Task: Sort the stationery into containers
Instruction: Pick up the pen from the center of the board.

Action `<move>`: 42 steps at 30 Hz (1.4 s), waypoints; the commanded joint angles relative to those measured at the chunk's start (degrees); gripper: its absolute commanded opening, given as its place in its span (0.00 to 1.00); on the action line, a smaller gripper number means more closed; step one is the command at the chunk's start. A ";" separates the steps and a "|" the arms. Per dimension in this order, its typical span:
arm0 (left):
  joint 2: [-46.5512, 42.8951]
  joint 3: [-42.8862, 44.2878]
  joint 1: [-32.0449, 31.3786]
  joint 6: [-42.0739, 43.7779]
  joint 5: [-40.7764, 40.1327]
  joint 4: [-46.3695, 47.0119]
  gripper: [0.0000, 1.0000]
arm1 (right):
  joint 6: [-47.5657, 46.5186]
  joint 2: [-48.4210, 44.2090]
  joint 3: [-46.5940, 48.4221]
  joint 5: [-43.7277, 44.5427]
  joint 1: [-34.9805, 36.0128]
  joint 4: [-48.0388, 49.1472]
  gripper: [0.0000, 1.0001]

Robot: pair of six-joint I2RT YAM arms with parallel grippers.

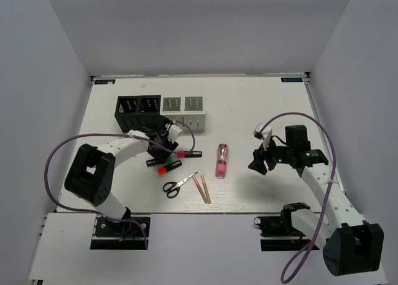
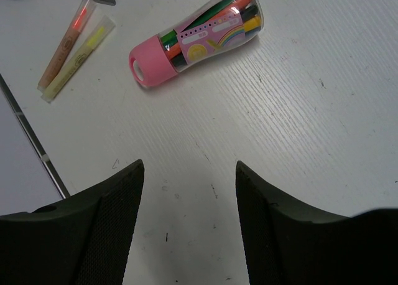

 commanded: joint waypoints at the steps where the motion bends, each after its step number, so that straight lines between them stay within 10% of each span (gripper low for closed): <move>1: 1.40 2.09 0.31 1.23 3.52 1.86 0.60 | -1.30 -0.01 -0.22 -0.71 0.19 0.89 0.64; 10: 3.96 -2.91 -0.65 1.49 4.58 3.25 0.55 | -1.30 0.16 -0.31 -0.36 0.02 0.72 0.64; 16: 5.89 -4.24 -2.06 0.71 0.71 1.60 0.17 | -1.56 -0.62 -0.14 -0.80 0.11 0.02 0.64; 23: 3.61 -1.78 -2.33 -2.19 -0.87 -0.43 0.00 | -1.91 -1.42 -0.57 -1.06 -0.07 -0.51 0.62; 25: -0.58 -0.64 -1.80 -4.38 -1.40 -1.13 0.00 | -2.18 -1.33 -0.14 -1.77 0.02 -1.12 0.54; 27: -6.28 0.68 -1.36 -5.88 -1.75 -0.96 0.00 | -2.18 -1.07 0.12 -2.21 0.02 -1.57 0.00; 29: -9.82 2.79 -1.01 -9.92 -1.57 -0.43 0.00 | -1.74 -1.15 0.39 -2.03 0.11 -1.92 0.00; 30: -14.80 3.84 -0.83 -13.15 -1.83 1.92 0.00 | -1.39 -0.98 0.39 -1.77 -0.07 -1.57 0.03; 33: -20.71 4.38 0.30 -18.70 -4.80 7.01 0.00 | 0.54 -1.24 -0.22 -1.16 0.28 0.27 0.87; 34: -22.57 4.46 1.44 -19.77 -5.70 9.91 0.00 | 0.03 -1.50 -0.22 -1.41 0.11 0.19 0.88; 35: -23.63 4.99 2.15 -22.65 -9.62 11.33 0.00 | -0.33 -1.59 -0.31 -2.20 0.19 -0.16 0.84; 37: -23.73 5.69 5.30 -24.08 -12.72 16.52 0.00 | -3.38 -0.63 0.65 -5.35 0.98 -1.91 0.00; 40: -21.10 9.29 9.09 -26.63 -20.19 19.60 0.00 | -2.26 -0.36 0.04 -5.90 0.37 -1.04 0.00; 42: -17.41 12.02 12.96 -28.83 -23.01 20.92 0.00 | -1.04 -0.45 -1.01 -5.73 0.37 0.97 0.27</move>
